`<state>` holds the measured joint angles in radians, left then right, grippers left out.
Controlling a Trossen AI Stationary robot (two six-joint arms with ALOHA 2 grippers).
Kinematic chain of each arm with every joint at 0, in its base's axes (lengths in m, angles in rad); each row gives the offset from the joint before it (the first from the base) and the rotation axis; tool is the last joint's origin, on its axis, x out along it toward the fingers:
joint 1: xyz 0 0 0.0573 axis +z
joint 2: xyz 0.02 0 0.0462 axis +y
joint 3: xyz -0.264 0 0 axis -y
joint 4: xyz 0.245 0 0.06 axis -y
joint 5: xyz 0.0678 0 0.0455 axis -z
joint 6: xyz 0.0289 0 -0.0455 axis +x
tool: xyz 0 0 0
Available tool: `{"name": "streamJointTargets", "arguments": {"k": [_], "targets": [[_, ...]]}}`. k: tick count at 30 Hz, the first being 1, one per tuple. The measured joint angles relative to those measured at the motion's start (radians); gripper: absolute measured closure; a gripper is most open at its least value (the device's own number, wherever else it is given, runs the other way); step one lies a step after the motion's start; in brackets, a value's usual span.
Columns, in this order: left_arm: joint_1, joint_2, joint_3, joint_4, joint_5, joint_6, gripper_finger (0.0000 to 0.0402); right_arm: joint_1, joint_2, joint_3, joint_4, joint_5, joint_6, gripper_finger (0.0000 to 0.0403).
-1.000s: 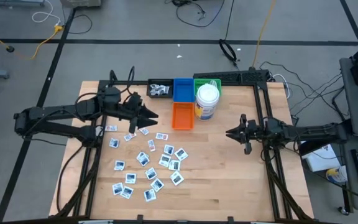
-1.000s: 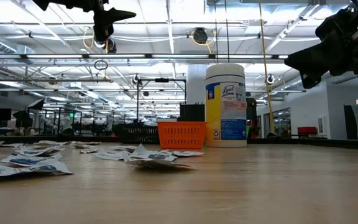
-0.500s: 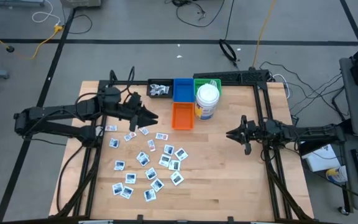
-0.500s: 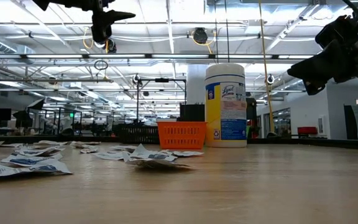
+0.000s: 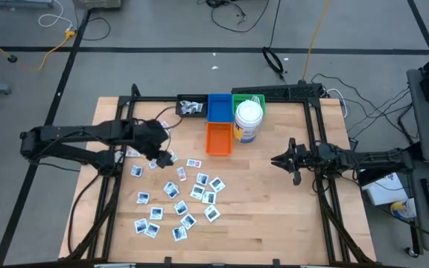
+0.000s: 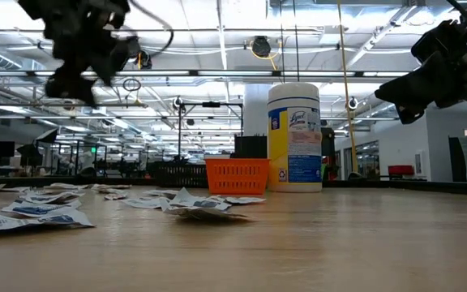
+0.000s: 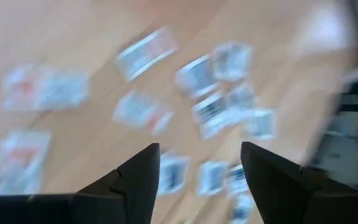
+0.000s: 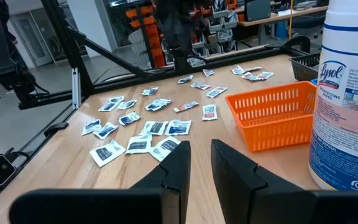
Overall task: Pick & Place First Aid Supplies
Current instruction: Put the gray towelette pack into the black bin
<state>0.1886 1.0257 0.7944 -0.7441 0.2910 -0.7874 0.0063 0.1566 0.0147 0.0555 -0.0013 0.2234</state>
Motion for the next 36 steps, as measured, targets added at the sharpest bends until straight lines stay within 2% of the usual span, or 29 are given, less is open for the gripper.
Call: {"name": "streamJointTargets", "arguments": {"k": [6,12,17,21,28,32,36], "targets": [[0.0,0.073,0.0,-0.189,-0.035,-0.065,0.0174,0.0,0.001,0.0,0.0,0.0,0.0,0.0344],[-0.06,0.164,0.019,-0.171,-0.027,-0.058,0.0174,0.0,0.001,0.0,0.0,0.0,0.0,0.0344],[-0.127,0.306,0.107,-0.152,-0.044,-0.062,0.0174,0.0,0.001,0.0,0.0,0.0,0.0,0.0344],[-0.175,0.437,0.208,-0.129,-0.058,-0.063,0.0174,0.0,0.001,0.0,0.0,0.0,0.0,0.0344],[-0.25,0.662,0.481,-0.165,-0.117,-0.004,0.0174,0.0,0.001,0.0,-0.001,0.0,0.0,0.0344],[-0.272,0.759,0.63,-0.186,-0.122,0.083,0.0174,0.0,0.001,0.0,0.0,0.0,0.0,0.0344],[-0.288,0.827,0.743,-0.196,-0.136,0.084,0.0174,0.0,0.002,0.0,0.0,0.0,0.0,0.0344]]}}
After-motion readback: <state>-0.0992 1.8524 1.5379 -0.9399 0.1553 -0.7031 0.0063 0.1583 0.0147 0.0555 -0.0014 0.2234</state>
